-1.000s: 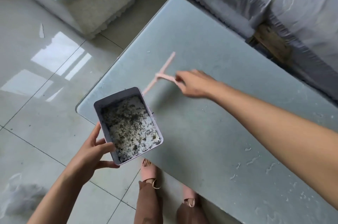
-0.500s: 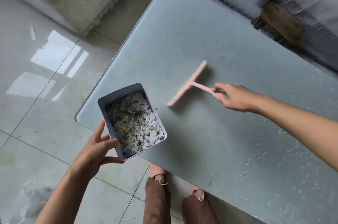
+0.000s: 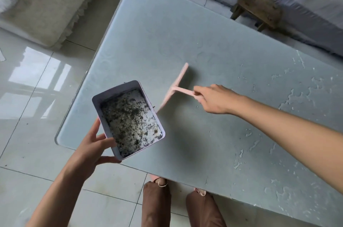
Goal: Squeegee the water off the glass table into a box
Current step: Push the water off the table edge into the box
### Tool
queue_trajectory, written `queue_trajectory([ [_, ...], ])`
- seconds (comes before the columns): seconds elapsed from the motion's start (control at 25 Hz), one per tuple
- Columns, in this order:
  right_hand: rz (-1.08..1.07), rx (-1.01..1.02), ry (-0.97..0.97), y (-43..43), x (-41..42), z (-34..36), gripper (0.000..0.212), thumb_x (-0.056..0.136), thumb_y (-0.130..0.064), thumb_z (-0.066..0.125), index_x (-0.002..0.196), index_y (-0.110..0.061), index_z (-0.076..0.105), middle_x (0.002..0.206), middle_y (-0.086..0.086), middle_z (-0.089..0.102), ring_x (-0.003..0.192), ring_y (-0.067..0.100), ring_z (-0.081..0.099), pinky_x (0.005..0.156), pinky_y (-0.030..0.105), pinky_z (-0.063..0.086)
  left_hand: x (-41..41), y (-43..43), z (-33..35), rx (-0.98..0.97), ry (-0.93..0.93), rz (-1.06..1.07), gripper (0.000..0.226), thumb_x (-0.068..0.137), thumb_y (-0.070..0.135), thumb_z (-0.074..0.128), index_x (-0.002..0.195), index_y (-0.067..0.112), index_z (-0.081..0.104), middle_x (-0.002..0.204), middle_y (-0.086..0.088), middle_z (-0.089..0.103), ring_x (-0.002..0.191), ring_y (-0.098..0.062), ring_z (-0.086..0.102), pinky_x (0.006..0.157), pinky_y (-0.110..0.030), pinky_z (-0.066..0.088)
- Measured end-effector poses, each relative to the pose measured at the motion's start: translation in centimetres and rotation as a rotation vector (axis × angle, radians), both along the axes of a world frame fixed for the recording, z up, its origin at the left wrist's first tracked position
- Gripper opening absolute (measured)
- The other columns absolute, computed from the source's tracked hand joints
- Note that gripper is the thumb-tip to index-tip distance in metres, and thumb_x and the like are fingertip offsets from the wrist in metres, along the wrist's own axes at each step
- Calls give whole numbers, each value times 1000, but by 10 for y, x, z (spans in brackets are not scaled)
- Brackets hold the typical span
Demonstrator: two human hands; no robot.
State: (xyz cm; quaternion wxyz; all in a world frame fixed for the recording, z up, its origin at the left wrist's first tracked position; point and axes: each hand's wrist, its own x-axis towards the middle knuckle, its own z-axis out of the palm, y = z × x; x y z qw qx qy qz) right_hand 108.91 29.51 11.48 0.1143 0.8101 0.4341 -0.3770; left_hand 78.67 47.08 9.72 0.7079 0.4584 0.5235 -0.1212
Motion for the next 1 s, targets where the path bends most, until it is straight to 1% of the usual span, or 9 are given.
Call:
queue_trajectory([
  [0.12,-101,-164,17,-85,14,19,7,94,-24,40,101,-25,43,112,14,61,97,38,57,75,39,48,20,-2,4,-28,-27,-36,89,62,3,63,136,45,40,99,-8,73,81,-26,71,57,-43,57],
  [0.24,-154,-346,-39,-137,32,50,19,94,-25,42,111,-26,49,117,14,61,104,35,58,83,39,49,32,-4,6,-27,-53,-58,83,72,-4,65,136,42,41,96,-6,74,76,-23,72,55,-43,57],
  [0.32,-134,-279,-71,-137,31,59,20,95,-29,40,112,-28,50,112,14,62,100,36,59,76,37,49,41,-8,8,-31,-69,-89,82,73,-6,65,136,42,42,95,-6,74,76,-23,72,54,-43,57],
  [0.4,-82,-99,-51,-107,19,52,15,95,-33,38,106,-30,49,104,12,62,91,36,60,64,34,42,47,-11,11,-23,-68,-127,85,70,-4,66,136,44,41,98,-7,73,81,-26,72,54,-43,57],
  [0.48,2,-15,-19,-70,3,35,13,95,-29,40,104,-28,48,102,13,60,88,35,58,61,33,35,55,-17,12,-9,-70,-159,81,81,-10,57,136,47,40,102,-9,72,88,-30,70,56,-44,57],
  [0.64,11,-90,-27,-77,-3,13,20,93,-17,43,111,-24,46,106,15,58,88,35,55,65,33,34,65,-27,8,-1,-79,-178,84,76,-8,60,133,51,41,103,-8,72,92,-30,70,58,-45,57],
  [0.84,-8,-403,-23,-197,35,51,21,93,-20,43,112,-25,48,115,14,58,102,34,59,72,34,42,72,-64,9,-8,-77,-170,79,79,-7,60,130,51,44,106,-12,71,88,-29,71,59,-47,57],
  [0.92,-10,-368,-7,-205,53,62,17,93,-22,41,108,-26,49,109,13,60,87,31,60,68,32,42,75,-74,9,-17,-85,-150,81,70,-1,64,129,52,45,106,-12,71,88,-30,71,60,-47,57],
  [1.0,-63,-179,-7,-182,82,56,12,93,-25,40,101,-28,48,97,12,58,72,29,55,62,31,43,82,-87,4,-28,-91,-133,78,64,8,64,124,55,49,106,-10,71,89,-30,71,60,-48,57],
])
